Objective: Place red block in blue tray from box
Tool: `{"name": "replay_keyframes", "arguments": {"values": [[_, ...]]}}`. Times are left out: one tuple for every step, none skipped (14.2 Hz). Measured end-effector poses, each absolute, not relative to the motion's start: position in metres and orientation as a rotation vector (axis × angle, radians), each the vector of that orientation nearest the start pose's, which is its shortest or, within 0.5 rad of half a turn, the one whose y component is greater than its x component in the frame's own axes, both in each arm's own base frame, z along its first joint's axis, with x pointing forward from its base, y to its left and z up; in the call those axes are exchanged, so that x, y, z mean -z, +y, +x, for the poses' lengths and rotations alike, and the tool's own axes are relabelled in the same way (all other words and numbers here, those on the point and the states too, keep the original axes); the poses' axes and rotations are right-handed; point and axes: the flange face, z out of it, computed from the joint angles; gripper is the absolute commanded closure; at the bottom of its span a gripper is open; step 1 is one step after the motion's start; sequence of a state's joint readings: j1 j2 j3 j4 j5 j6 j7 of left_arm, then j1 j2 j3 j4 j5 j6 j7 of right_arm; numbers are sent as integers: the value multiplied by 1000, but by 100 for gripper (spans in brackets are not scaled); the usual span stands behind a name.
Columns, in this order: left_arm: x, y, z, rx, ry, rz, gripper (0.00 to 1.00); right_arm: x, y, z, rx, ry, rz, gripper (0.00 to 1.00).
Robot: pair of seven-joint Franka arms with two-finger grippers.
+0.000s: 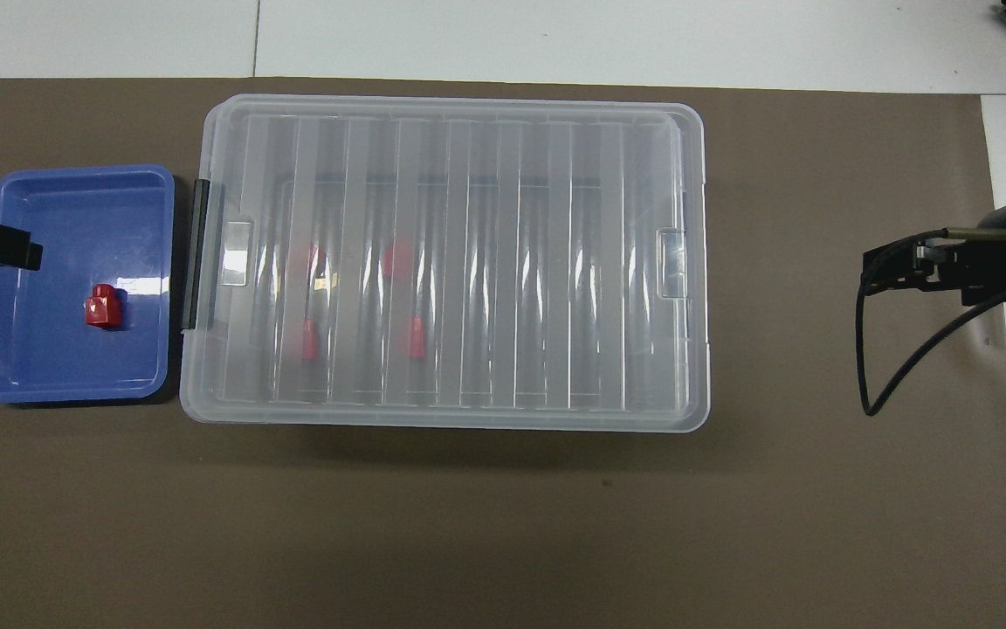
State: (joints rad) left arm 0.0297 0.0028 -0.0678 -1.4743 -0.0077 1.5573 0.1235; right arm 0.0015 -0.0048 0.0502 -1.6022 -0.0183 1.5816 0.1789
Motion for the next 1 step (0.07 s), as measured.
{"name": "replay_keyframes", "arguments": {"values": [[-667,-21,554,125,253,-3133,0,-613,27,553,-21,200,-3155,0]]}}
